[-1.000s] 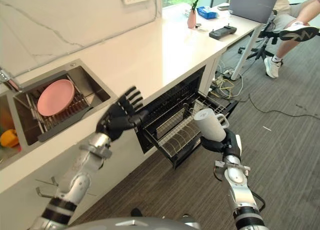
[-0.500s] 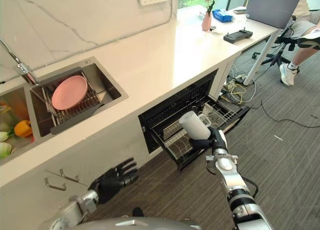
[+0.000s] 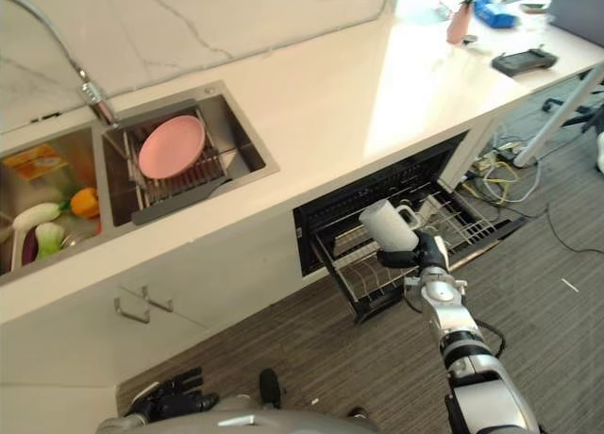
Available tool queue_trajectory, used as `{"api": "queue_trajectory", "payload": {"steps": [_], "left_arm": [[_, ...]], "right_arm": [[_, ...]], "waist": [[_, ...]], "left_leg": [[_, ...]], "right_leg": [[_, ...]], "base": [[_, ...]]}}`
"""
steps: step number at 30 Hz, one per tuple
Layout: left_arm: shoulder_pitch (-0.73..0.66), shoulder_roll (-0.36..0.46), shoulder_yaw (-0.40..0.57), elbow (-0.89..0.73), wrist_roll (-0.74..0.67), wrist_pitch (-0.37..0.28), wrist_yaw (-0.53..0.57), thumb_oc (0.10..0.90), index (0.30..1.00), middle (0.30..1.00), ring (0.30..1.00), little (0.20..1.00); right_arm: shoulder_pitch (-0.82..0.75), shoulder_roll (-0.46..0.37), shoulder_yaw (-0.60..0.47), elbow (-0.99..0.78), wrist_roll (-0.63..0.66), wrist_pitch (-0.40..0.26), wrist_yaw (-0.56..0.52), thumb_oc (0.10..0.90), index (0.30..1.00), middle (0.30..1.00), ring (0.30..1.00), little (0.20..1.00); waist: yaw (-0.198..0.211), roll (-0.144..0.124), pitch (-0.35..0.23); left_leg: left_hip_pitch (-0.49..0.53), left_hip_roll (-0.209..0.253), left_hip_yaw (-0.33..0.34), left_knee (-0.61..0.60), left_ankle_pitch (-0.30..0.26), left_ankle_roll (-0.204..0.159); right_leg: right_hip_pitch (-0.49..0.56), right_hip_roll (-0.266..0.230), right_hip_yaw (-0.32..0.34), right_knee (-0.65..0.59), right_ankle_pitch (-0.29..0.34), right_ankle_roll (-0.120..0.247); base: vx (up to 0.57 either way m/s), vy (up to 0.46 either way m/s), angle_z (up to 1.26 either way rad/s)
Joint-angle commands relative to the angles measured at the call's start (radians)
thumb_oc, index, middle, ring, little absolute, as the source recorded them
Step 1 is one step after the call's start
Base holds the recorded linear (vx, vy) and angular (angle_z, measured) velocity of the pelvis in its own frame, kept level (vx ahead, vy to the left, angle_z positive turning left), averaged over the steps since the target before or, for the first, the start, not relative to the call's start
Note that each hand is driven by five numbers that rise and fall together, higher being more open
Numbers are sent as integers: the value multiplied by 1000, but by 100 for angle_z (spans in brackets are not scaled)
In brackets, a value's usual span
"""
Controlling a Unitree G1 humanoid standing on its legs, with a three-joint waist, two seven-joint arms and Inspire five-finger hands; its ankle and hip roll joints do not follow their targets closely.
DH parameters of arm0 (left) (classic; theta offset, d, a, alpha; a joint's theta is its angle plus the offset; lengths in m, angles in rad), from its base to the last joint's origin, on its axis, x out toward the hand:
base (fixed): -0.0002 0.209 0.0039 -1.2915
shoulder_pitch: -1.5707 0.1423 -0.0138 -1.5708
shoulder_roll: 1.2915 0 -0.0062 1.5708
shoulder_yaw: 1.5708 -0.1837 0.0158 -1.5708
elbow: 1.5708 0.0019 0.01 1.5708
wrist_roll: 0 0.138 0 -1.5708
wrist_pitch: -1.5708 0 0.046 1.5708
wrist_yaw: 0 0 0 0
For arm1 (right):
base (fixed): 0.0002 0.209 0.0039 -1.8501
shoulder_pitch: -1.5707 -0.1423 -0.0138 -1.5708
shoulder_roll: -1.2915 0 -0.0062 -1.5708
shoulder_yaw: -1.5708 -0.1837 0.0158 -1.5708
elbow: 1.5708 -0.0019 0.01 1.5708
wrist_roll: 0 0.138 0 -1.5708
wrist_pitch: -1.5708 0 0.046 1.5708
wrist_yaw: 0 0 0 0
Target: Place the dishes in the dishwasher.
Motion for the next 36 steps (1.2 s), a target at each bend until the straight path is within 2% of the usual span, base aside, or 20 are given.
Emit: {"api": "queue_trajectory", "payload": {"steps": [1, 2, 6, 14, 15, 16, 24, 30, 36], "left_arm": [[-47, 0, -15, 12, 56, -48, 9, 800, 900, 900, 900, 900], [-63, 4, -22, 55, 84, -62, 17, 800, 900, 900, 900, 900], [-85, 0, -32, 66, 90, -71, 18, 800, 900, 900, 900, 900], [-134, -14, -82, 54, 91, -75, 28, 800, 900, 900, 900, 900], [-135, -13, -85, 52, 97, -76, 30, 800, 900, 900, 900, 900], [-137, -14, -87, 52, 101, -77, 31, 800, 900, 900, 900, 900], [-144, -22, -86, 87, 138, -74, 42, 800, 900, 900, 900, 900], [-167, -51, -75, 192, 164, -78, 61, 800, 900, 900, 900, 900], [-186, -73, -77, 223, 161, -78, 64, 800, 900, 900, 900, 900]], "right_arm": [[-198, -108, -36, 32, -54, -58, -25, 400, 300, 300, 300, 300], [-252, -152, 26, 98, -145, -31, 4, 400, 300, 300, 300, 300], [-296, -160, 88, 171, -208, -6, 40, 400, 300, 300, 300, 300], [-318, -49, 76, 366, -139, 14, 47, 400, 300, 300, 300, 300], [-313, -37, 74, 378, -135, 14, 49, 449, 373, 373, 373, 373], [-308, -27, 72, 389, -131, 16, 49, 800, 900, 900, 900, 900], [-297, 11, 63, 406, -96, 20, 56, 800, 900, 900, 900, 900], [-282, -9, 87, 299, -110, 22, 73, 800, 900, 900, 900, 900], [-245, -69, 69, 202, -139, 13, 73, 800, 900, 900, 900, 900]], "waist": [[31, 24, 10], [41, 27, 17], [46, 34, 27], [56, 48, 36], [57, 49, 35], [59, 50, 36], [53, 49, 30], [16, 20, 14], [-19, 0, 2]], "left_leg": [[79, 123, 83, 14, 18, -127], [64, 119, 74, 12, 19, -126], [44, 115, 67, 11, 23, -125], [17, 110, 51, 10, 26, -120], [15, 109, 49, 10, 26, -120], [13, 109, 47, 10, 26, -120], [25, 107, 55, 10, 18, -118], [73, 107, 93, 11, -7, -113], [119, 110, 123, 13, -20, -110]], "right_leg": [[-38, -20, 0, 13, -47, 19], [-48, -29, -11, 15, -41, 25], [-60, -36, -18, 16, -36, 26], [-78, -48, -30, 17, -28, 28], [-78, -49, -31, 17, -28, 28], [-78, -49, -32, 17, -28, 27], [-69, -54, -29, 17, -26, 28], [-61, -51, 15, 15, -25, 27], [-59, -42, 58, 14, -26, 24]], "base": [[-4, 36, 23], [-3, 31, 19], [-7, 28, 16], [1, 11, 8], [4, 5, 14], [-5, 3, 12], [-4, 7, 6], [7, 9, -13], [12, -3, -37]]}}
